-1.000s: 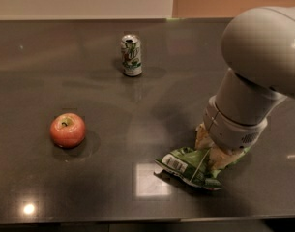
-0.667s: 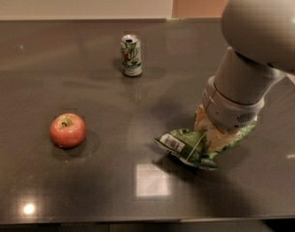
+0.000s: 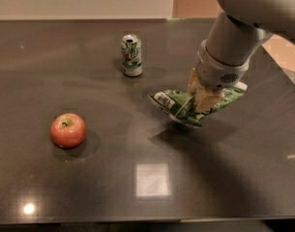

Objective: Move green jalapeno chip bag near 7up can

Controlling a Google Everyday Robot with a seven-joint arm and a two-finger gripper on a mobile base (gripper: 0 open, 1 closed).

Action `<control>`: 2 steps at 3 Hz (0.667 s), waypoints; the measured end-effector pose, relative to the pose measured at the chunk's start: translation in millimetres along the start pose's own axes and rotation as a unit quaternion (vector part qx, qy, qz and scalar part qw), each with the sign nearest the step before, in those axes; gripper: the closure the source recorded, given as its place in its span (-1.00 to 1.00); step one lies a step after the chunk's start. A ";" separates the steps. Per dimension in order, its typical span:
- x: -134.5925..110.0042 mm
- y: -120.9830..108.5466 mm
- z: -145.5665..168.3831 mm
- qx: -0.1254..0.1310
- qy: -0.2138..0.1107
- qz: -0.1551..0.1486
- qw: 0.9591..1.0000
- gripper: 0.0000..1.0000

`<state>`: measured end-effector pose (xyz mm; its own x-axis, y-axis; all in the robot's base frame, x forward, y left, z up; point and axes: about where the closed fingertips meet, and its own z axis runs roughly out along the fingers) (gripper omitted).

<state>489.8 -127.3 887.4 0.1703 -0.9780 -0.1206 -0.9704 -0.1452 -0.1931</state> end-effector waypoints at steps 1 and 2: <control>-8.1 -41.7 0.2 0.023 -0.021 0.017 0.999 1.00; -18.6 -78.5 6.1 0.036 -0.035 0.023 0.998 1.00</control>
Offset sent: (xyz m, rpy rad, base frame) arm 0.1180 0.0500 0.0146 0.1300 -0.0720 -0.0519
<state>563.8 -96.8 898.8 0.1399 -0.9702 -0.1977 -0.9632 -0.0870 -0.2544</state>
